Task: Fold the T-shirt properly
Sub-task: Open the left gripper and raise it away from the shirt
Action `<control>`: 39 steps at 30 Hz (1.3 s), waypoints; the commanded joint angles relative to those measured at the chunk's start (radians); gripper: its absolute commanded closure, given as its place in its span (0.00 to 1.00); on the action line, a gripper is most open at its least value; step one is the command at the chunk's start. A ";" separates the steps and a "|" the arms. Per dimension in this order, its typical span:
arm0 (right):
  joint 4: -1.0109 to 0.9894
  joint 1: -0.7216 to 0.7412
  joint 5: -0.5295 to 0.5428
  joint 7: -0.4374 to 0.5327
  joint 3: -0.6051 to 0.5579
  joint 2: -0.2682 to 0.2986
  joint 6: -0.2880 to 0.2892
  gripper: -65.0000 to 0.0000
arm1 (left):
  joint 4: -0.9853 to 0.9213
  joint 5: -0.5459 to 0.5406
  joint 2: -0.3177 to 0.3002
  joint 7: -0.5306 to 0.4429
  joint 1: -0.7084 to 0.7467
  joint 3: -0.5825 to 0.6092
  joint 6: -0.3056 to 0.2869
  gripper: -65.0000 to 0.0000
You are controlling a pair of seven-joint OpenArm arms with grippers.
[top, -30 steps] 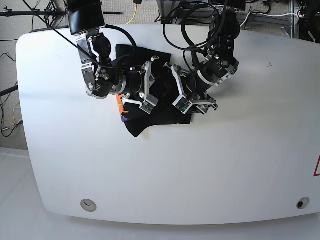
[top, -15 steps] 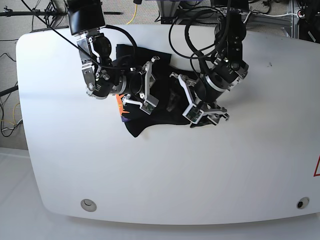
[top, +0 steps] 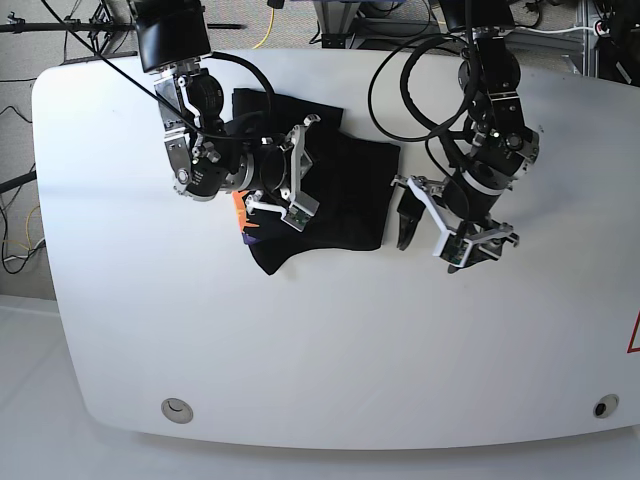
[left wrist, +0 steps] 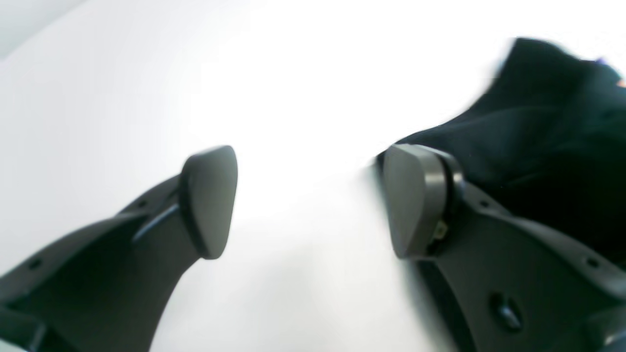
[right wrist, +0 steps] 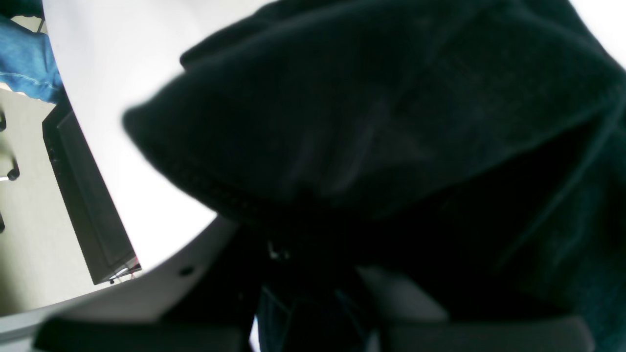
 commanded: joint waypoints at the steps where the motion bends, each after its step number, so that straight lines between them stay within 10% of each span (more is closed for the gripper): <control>1: 0.024 0.028 0.023 0.013 0.003 0.005 0.002 1.00 | 0.020 -0.010 0.000 -0.024 -0.012 -0.021 -0.001 0.35; 23: 0.119 0.070 0.021 -0.065 0.002 -0.035 0.002 0.99 | 0.012 -0.010 -0.021 -0.026 0.054 -0.056 -0.002 0.35; 39: 0.173 0.079 0.026 -0.097 -0.009 -0.075 0.002 0.34 | 0.012 -0.010 -0.020 -0.026 0.054 -0.058 -0.002 0.35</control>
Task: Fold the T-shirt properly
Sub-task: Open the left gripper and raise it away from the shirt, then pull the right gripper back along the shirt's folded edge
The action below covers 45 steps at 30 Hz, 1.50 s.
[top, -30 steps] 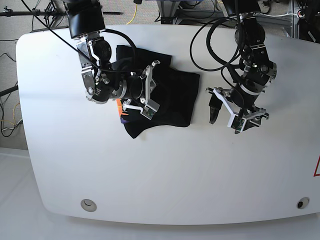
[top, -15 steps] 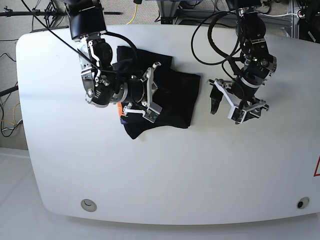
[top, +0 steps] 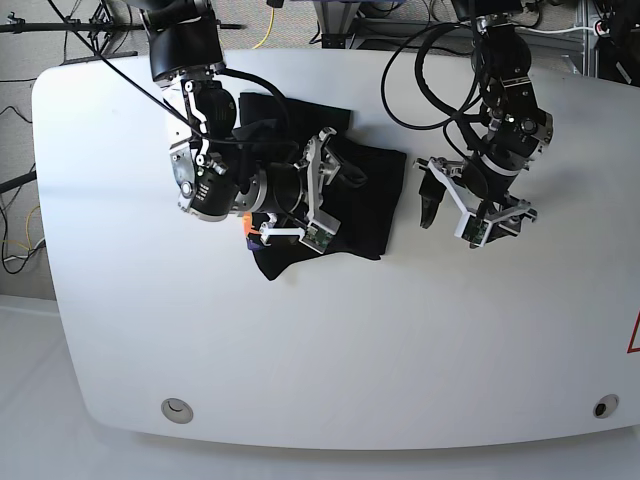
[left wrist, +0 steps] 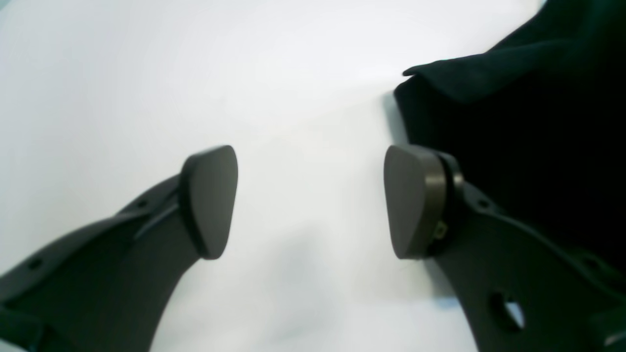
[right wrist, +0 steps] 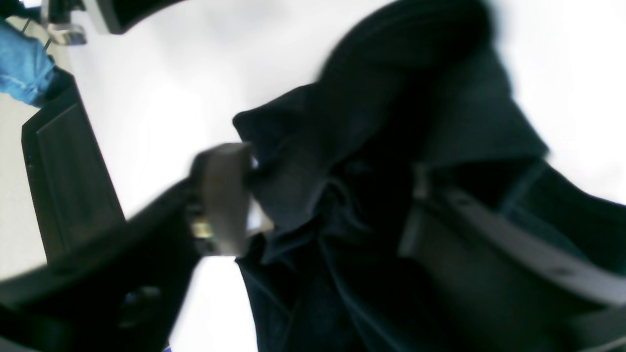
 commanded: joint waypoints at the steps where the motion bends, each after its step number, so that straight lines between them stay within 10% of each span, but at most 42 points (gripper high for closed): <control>1: 0.021 0.022 0.018 0.016 -0.018 -0.003 0.002 0.33 | 0.017 -0.011 0.000 -0.025 -0.009 0.000 0.002 0.35; 31: 0.024 0.132 0.013 0.016 -0.136 -0.072 0.002 0.34 | 0.022 -0.011 0.000 -0.025 0.007 -0.034 0.002 0.34; 45: 0.024 0.200 0.013 0.016 0.074 0.131 0.002 0.34 | 0.022 -0.011 0.001 -0.025 0.007 -0.029 0.002 0.34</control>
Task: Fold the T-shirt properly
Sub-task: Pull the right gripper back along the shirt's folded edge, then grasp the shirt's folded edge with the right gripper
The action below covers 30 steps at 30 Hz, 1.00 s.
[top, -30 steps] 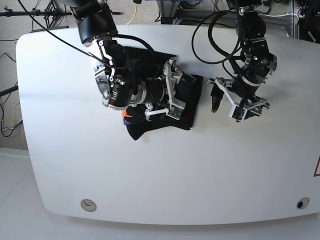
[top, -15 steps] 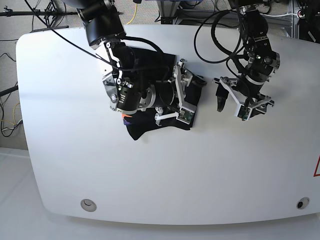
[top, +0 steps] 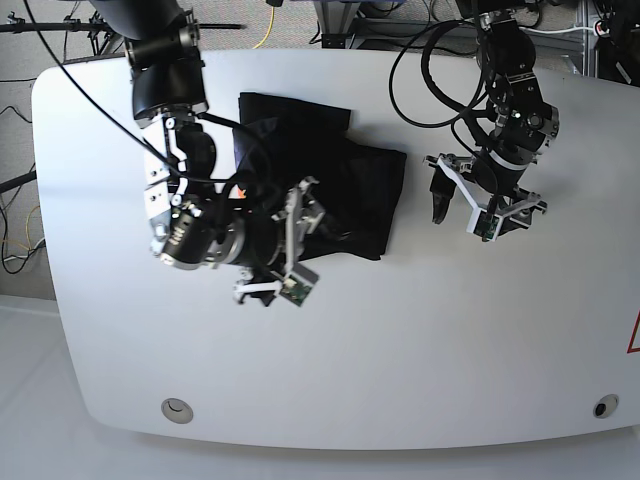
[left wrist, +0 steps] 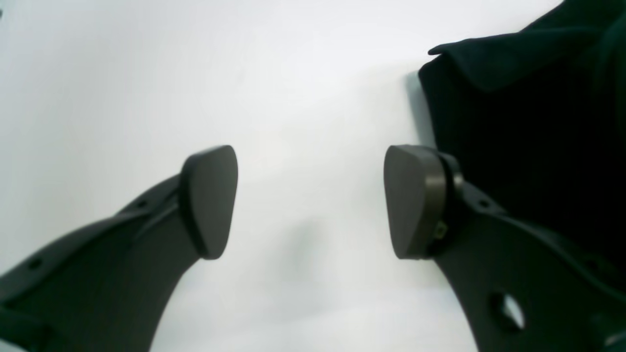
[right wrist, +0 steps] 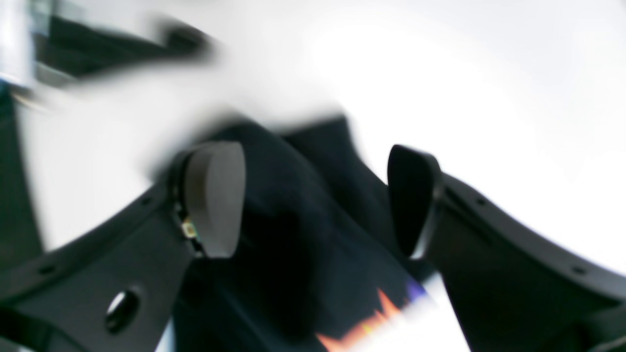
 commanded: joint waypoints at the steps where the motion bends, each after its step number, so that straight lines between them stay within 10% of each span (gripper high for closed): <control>1: 0.019 0.022 0.014 0.016 0.034 0.054 -0.001 0.34 | 0.021 -0.012 0.001 -0.021 -0.010 0.006 0.001 0.34; 9: 0.019 -0.059 0.023 0.016 0.107 0.132 -0.001 0.34 | 0.020 -0.012 0.002 -0.021 -0.013 0.009 0.001 0.34; 30: 0.137 -0.219 0.023 -0.085 0.137 0.068 -0.001 0.34 | 0.015 -0.010 -0.002 -0.021 -0.010 0.009 0.001 0.34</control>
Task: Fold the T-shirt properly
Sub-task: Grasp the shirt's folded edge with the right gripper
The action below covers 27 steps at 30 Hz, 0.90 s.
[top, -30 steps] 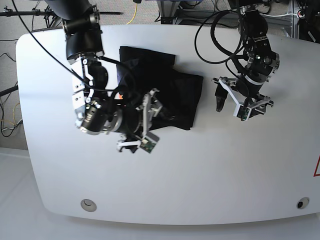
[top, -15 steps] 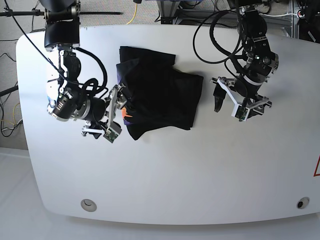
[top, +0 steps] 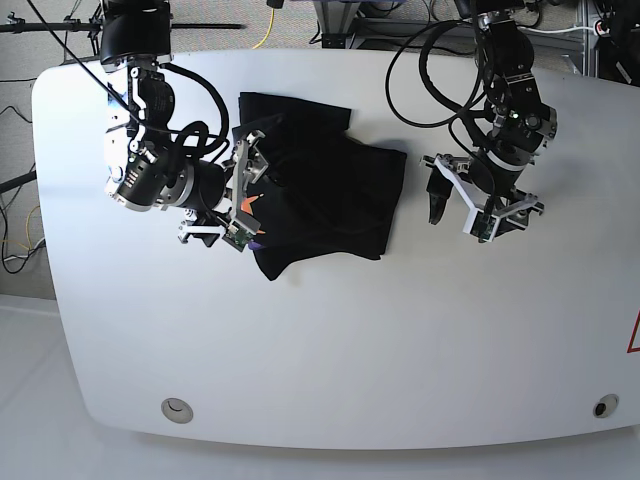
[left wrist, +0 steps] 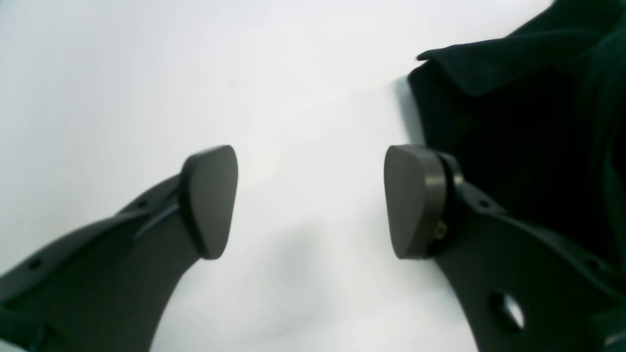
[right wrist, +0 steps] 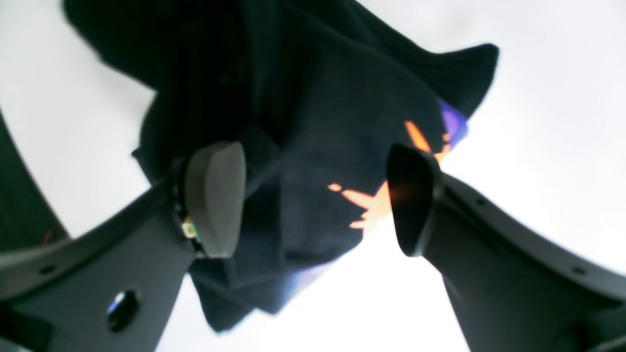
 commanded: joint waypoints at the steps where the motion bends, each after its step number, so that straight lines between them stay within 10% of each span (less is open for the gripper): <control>1: 0.024 0.032 0.008 -0.040 0.010 -0.022 0.001 0.34 | 0.015 -0.011 -0.002 -0.021 -0.008 0.001 0.001 0.34; 27: 0.030 -0.018 0.009 -0.115 0.007 -0.049 0.001 0.34 | 0.014 -0.011 -0.002 -0.021 -0.002 0.000 0.001 0.34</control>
